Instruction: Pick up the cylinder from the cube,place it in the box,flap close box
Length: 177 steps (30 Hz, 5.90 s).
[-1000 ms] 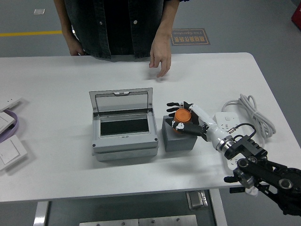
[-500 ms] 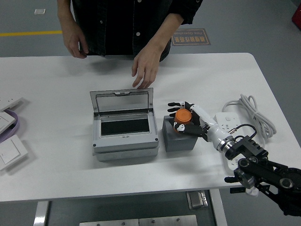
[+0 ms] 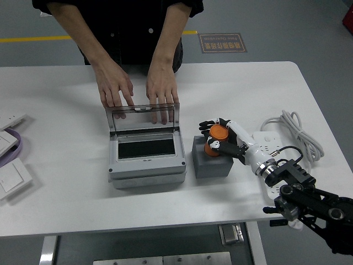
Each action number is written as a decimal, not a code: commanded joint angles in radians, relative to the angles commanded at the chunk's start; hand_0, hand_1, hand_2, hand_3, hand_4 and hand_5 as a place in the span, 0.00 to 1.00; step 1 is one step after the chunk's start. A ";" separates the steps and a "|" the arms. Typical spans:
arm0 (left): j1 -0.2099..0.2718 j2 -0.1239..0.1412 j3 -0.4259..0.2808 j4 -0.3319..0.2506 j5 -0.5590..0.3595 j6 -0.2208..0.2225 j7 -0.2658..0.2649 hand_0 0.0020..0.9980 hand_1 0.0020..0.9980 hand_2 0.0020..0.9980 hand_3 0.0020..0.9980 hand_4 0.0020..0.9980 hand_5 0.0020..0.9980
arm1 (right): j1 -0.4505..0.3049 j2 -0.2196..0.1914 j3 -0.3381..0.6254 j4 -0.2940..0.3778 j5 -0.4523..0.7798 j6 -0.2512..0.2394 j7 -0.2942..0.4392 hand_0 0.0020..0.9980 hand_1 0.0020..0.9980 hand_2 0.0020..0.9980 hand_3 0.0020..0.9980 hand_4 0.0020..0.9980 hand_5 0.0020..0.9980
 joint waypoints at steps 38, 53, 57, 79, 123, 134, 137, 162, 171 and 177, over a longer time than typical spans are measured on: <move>-0.003 0.010 0.017 0.002 -0.010 0.000 0.001 0.60 0.51 0.56 0.62 0.72 0.20 | 0.236 0.170 -0.092 0.128 -0.349 -0.061 -0.270 0.11 0.23 0.41 0.27 0.00 0.00; -0.001 0.013 0.026 0.005 -0.025 0.000 0.001 0.60 0.51 0.56 0.62 0.72 0.20 | 0.363 0.257 -0.193 0.083 -0.729 0.093 -0.521 0.08 0.23 0.43 0.30 0.01 0.00; -0.003 0.013 0.024 0.004 -0.021 0.000 0.001 0.60 0.51 0.56 0.62 0.72 0.20 | 0.383 0.268 -0.207 0.071 -0.811 0.140 -0.560 0.13 0.29 0.46 0.35 0.04 0.00; -0.008 0.013 0.014 0.003 -0.005 0.000 0.002 0.60 0.51 0.56 0.62 0.72 0.20 | 0.394 0.301 -0.252 -0.010 -0.976 0.142 -0.615 0.89 0.81 0.78 0.72 0.56 0.15; -0.015 0.026 -0.006 0.006 0.022 -0.003 0.004 0.60 0.51 0.56 0.62 0.71 0.20 | 0.546 0.173 -0.194 0.036 -0.162 0.053 -0.462 0.81 0.74 0.74 0.71 0.72 0.27; -0.015 0.021 -0.018 0.004 0.032 -0.002 0.005 0.60 0.51 0.56 0.62 0.71 0.20 | 0.544 0.160 -0.237 0.014 -0.190 0.058 -0.469 0.81 0.74 0.73 0.70 0.72 0.27; -0.014 0.019 -0.024 0.003 0.037 -0.002 0.006 0.60 0.51 0.56 0.62 0.71 0.20 | 0.534 0.141 -0.235 0.052 -0.216 0.061 -0.476 0.80 0.73 0.73 0.70 0.72 0.27; -0.008 0.018 -0.056 -0.004 0.063 0.000 0.007 0.60 0.51 0.56 0.62 0.71 0.20 | 0.454 0.013 -0.245 0.246 -0.253 0.067 -0.480 0.78 0.73 0.73 0.71 0.71 0.31; -0.007 0.017 -0.067 -0.003 0.071 -0.001 0.007 0.60 0.51 0.56 0.62 0.71 0.20 | 0.454 0.007 -0.251 0.257 -0.250 0.072 -0.476 0.77 0.72 0.73 0.70 0.70 0.32; -0.005 0.017 -0.071 -0.003 0.075 -0.001 0.007 0.60 0.51 0.56 0.62 0.71 0.20 | 0.453 0.007 -0.258 0.266 -0.240 0.072 -0.475 0.77 0.72 0.73 0.70 0.70 0.32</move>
